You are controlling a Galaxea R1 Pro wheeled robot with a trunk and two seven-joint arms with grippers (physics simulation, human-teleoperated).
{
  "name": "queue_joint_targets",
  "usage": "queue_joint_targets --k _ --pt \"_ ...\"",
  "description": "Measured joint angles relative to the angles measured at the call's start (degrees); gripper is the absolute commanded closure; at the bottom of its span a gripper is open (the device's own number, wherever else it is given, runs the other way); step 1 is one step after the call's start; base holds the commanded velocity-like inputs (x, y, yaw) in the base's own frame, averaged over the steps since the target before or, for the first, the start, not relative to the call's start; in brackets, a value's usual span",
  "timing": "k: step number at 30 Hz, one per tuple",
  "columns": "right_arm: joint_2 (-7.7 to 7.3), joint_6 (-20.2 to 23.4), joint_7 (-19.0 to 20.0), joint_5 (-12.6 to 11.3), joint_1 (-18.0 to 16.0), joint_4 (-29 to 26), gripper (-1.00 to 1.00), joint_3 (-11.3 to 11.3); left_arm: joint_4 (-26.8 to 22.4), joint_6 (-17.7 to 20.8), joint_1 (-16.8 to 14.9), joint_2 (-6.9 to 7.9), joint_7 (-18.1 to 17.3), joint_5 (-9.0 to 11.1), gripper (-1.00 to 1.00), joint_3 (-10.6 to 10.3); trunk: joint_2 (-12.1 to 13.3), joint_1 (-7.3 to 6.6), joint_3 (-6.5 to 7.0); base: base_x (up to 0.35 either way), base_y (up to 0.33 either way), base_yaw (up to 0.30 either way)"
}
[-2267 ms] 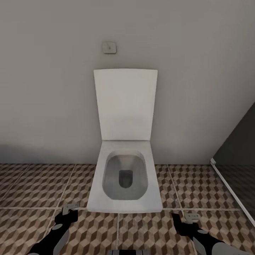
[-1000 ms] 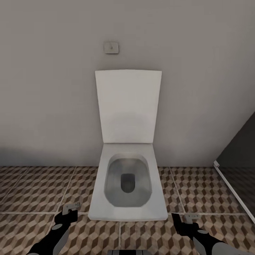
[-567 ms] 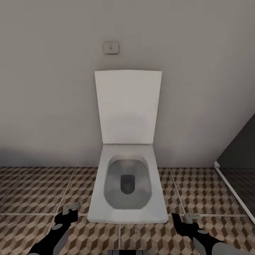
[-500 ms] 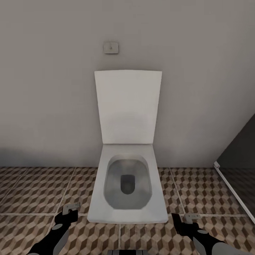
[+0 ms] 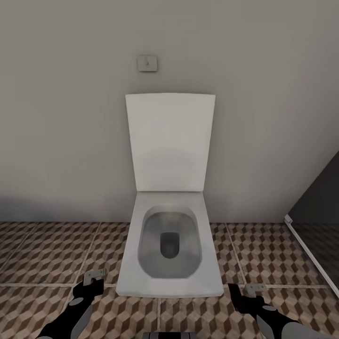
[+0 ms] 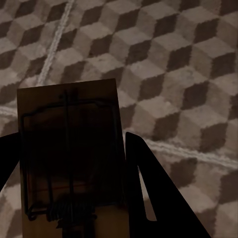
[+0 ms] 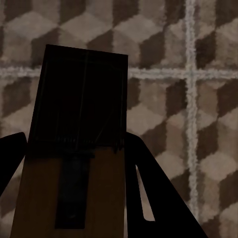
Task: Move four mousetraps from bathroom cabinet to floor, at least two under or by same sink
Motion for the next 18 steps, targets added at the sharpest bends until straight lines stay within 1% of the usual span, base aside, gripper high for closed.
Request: queue_joint_targets --k 12,18 --pt "0.00 0.0 0.0 0.0 0.0 0.0 1.00 0.0 0.0 0.0 0.0 -0.02 -0.1 0.3 1.00 0.0 0.0 0.00 0.00 0.000 0.000 0.000" --pt "0.00 0.0 0.0 0.0 0.0 0.0 1.00 0.0 0.0 0.0 0.0 -0.06 0.0 0.2 1.00 0.0 0.0 0.00 0.00 0.000 -0.096 0.000"
